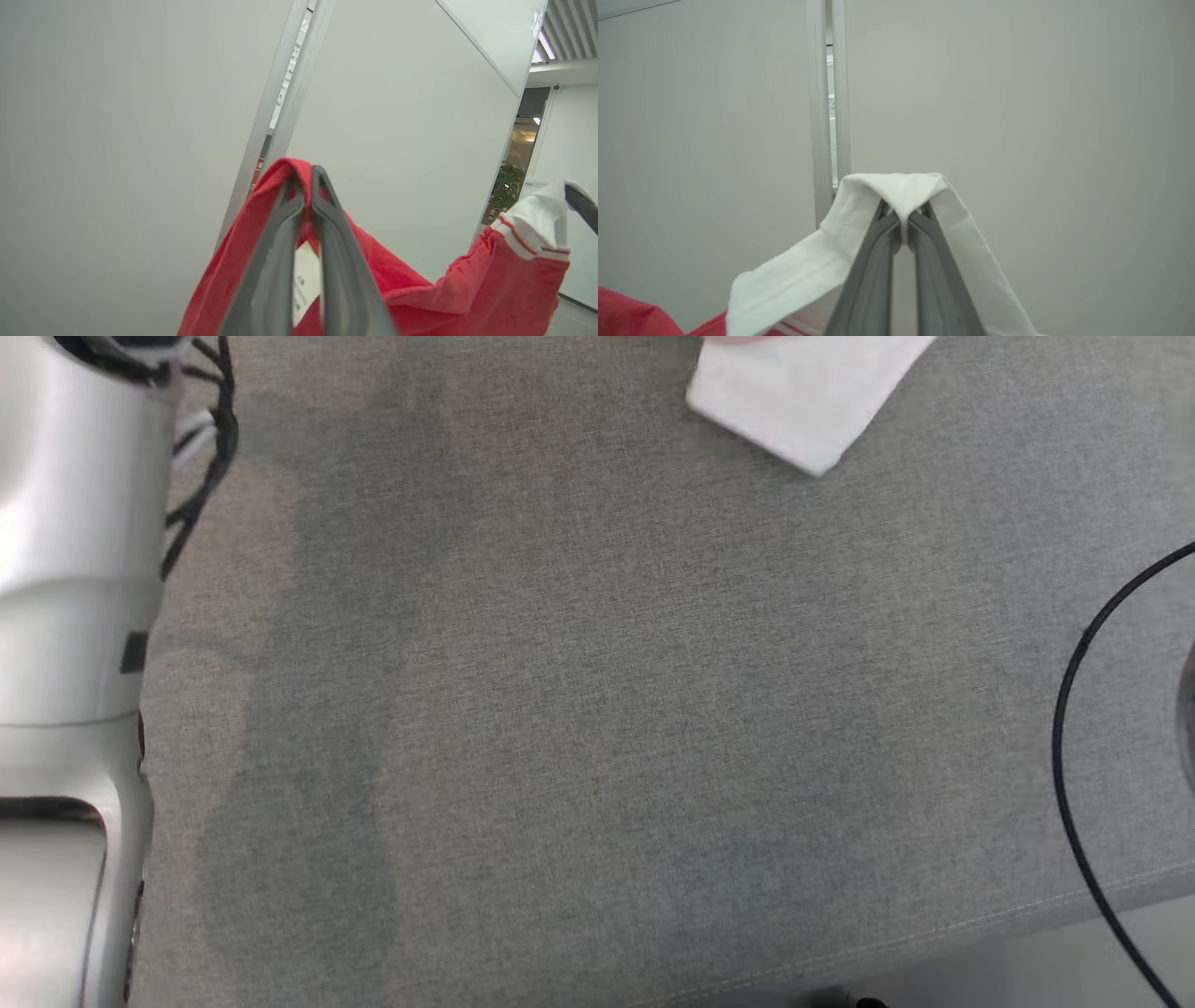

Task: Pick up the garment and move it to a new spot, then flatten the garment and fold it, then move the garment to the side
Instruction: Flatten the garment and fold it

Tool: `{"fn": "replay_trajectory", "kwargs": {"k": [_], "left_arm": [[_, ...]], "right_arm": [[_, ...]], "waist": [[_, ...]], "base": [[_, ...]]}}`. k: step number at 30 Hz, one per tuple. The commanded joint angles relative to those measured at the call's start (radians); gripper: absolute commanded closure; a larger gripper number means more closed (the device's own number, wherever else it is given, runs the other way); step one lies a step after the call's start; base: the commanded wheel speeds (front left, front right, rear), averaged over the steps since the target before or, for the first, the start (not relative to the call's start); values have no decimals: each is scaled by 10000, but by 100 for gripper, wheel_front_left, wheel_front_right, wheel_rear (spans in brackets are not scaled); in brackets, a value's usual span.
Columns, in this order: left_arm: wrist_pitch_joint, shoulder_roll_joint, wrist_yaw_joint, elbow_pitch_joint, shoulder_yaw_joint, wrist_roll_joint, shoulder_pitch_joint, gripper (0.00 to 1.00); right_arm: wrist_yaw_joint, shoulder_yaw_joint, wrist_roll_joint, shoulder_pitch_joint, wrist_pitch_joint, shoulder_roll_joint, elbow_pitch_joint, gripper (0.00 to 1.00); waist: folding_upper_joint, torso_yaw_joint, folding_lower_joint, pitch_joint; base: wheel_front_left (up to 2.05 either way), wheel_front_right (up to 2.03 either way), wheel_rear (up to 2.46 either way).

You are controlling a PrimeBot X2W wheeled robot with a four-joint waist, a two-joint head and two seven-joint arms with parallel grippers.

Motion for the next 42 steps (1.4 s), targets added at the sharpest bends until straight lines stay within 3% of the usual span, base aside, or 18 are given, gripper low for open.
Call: {"fn": "replay_trajectory", "kwargs": {"k": [1, 4, 7, 16, 22, 28, 32, 37, 42], "left_arm": [[-70, -16, -53, -243, 379, -49, -245, 100], [-55, -162, -61, -1019, 1091, 40, 129, 100], [-51, -179, -65, -1111, 936, -32, 1023, 100], [-61, -299, -69, 101, -266, -859, 3698, 100], [-35, -150, -70, 776, -1481, -1785, 5212, 100], [248, 193, -71, 767, -2366, -2990, 6514, 100], [323, 397, -71, 584, -2572, -3667, 7366, 100], [443, 669, -71, 176, -2625, -4329, 8353, 100], [709, 1260, -64, -441, -2893, -4589, 9330, 100]], "right_arm": [[-1, -93, -165, -312, -73, -72, -408, 100], [-1, -403, -308, -60, -66, -169, -996, 100], [-1, -269, -342, 601, -70, -261, -723, 100], [-1, 809, 1264, 3129, 319, -537, 1480, 100], [-1, 1328, 2624, 4985, 1435, -897, 1809, 100], [1, 1416, 3554, 6831, 3036, -1386, 1055, 100], [-2, 951, 3801, 8235, 4047, -1612, 112, 100], [-2, -175, 3538, 10121, 5343, -1416, -1194, 100], [-2, -1706, 2624, 12141, 6955, -685, -3019, 100]], "waist": [[-1, 81, -2, 98], [-1, 140, -2, 351], [-1, 204, -2, 485], [-1, 377, -2, 567], [-1, 487, -2, -148], [-1, 605, -2, -1167], [-1, 661, -2, -1823], [-1, 703, -2, -2466], [-1, 756, -2, -2896]], "base": [[0, 0, 0], [0, 0, 0], [0, 0, 0], [0, 0, 0], [0, 0, 0], [0, 0, 0], [0, 0, 0], [0, 0, 0], [0, 0, 0]]}}
